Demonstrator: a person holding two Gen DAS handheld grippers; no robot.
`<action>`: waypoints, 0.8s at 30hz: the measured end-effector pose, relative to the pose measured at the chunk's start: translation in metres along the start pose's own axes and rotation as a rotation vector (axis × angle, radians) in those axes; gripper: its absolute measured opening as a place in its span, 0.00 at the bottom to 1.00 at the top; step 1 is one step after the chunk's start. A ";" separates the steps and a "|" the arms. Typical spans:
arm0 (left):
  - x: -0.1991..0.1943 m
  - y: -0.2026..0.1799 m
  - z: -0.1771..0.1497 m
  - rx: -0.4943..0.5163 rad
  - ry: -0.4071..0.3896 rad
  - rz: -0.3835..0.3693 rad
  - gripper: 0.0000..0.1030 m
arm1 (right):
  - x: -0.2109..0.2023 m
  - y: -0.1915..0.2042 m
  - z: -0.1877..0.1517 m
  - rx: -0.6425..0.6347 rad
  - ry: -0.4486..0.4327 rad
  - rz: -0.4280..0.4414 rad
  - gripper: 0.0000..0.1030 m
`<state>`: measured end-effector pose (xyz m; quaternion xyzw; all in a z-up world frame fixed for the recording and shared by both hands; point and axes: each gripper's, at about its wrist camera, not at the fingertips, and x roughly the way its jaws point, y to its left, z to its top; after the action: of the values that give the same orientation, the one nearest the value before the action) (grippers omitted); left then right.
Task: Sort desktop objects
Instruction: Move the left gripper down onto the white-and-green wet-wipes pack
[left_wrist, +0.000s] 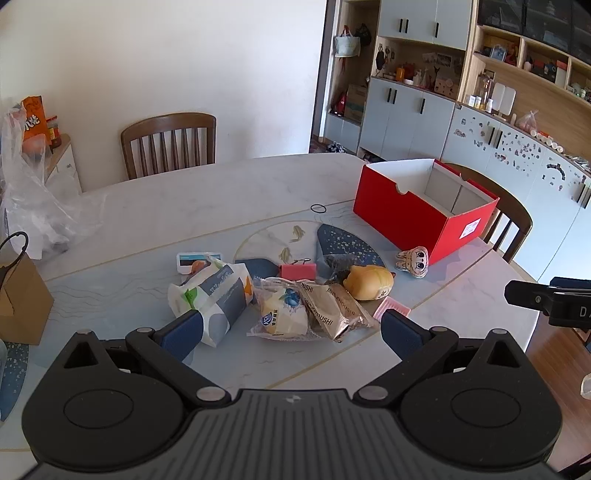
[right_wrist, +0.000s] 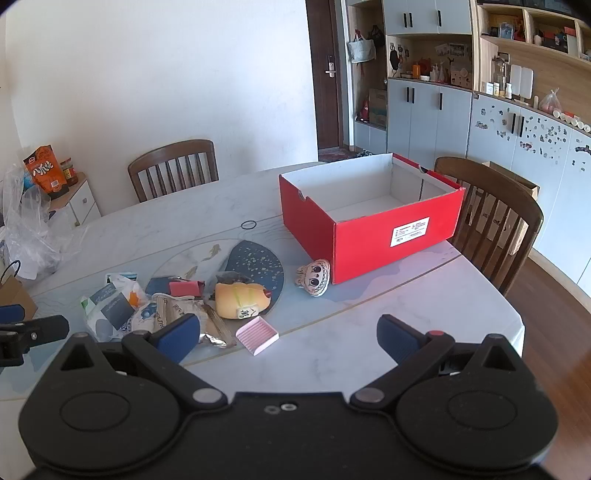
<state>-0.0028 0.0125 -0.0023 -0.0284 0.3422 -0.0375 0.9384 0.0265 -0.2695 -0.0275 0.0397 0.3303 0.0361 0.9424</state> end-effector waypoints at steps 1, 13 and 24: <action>0.000 0.001 0.000 0.000 0.000 -0.003 1.00 | 0.000 0.002 0.000 -0.001 0.000 0.004 0.99; 0.005 0.008 0.003 0.009 -0.018 -0.044 1.00 | 0.007 0.013 0.000 -0.023 -0.036 0.093 0.99; 0.035 0.011 -0.002 0.029 -0.012 -0.010 1.00 | 0.033 0.018 -0.010 -0.072 0.025 0.179 0.98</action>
<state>0.0232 0.0199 -0.0274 -0.0168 0.3357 -0.0468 0.9407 0.0455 -0.2475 -0.0537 0.0344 0.3356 0.1324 0.9320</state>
